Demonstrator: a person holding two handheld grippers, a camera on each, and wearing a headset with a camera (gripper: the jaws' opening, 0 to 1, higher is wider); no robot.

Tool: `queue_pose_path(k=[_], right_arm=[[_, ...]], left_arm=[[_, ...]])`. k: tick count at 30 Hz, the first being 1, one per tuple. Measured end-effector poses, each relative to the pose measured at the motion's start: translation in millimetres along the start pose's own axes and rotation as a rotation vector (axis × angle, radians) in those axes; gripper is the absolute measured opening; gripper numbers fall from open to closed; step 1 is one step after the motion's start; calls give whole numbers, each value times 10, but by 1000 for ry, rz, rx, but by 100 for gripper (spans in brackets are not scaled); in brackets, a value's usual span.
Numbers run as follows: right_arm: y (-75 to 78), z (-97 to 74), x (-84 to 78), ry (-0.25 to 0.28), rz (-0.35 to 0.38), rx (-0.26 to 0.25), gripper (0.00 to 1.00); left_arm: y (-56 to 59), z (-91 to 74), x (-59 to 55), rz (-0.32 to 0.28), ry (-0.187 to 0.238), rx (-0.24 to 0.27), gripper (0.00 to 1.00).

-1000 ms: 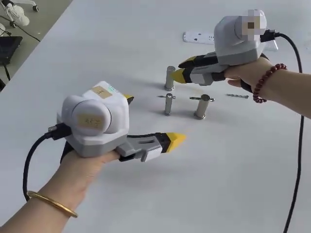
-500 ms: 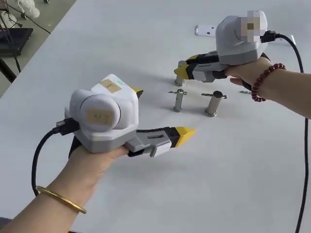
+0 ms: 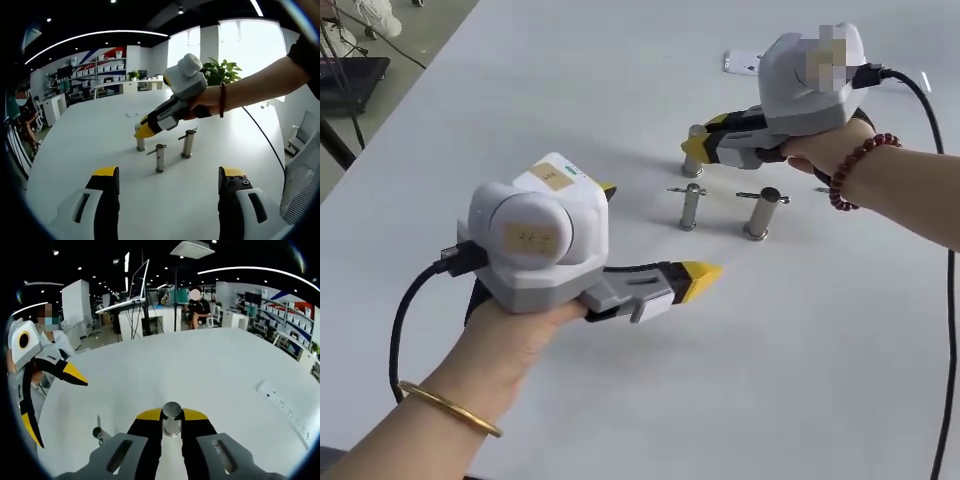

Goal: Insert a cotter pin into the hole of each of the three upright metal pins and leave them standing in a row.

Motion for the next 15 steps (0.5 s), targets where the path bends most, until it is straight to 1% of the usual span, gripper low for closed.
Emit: queue_pose_path(k=[7, 11, 15], right_arm=[[1, -24, -12, -5, 7, -9, 8], [47, -113, -23, 0, 24, -19, 8], [82, -230, -80, -14, 23, -37, 8]], left_arm=[[-22, -10, 1, 0, -2, 9, 80], [-24, -3, 4, 3, -3, 9, 80], [-4, 9, 10, 10, -5, 1, 81]])
Point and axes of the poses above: the centre of the closed fingertips' face, and the gripper's own axes: z roughly forward along the fingers, y roughly to its right, x roughly out of its top, the point moved 9 cm from there along -z, roughly backward along the fingers, and after that the axes turned 1 degree about x, right-handed, at the moved point
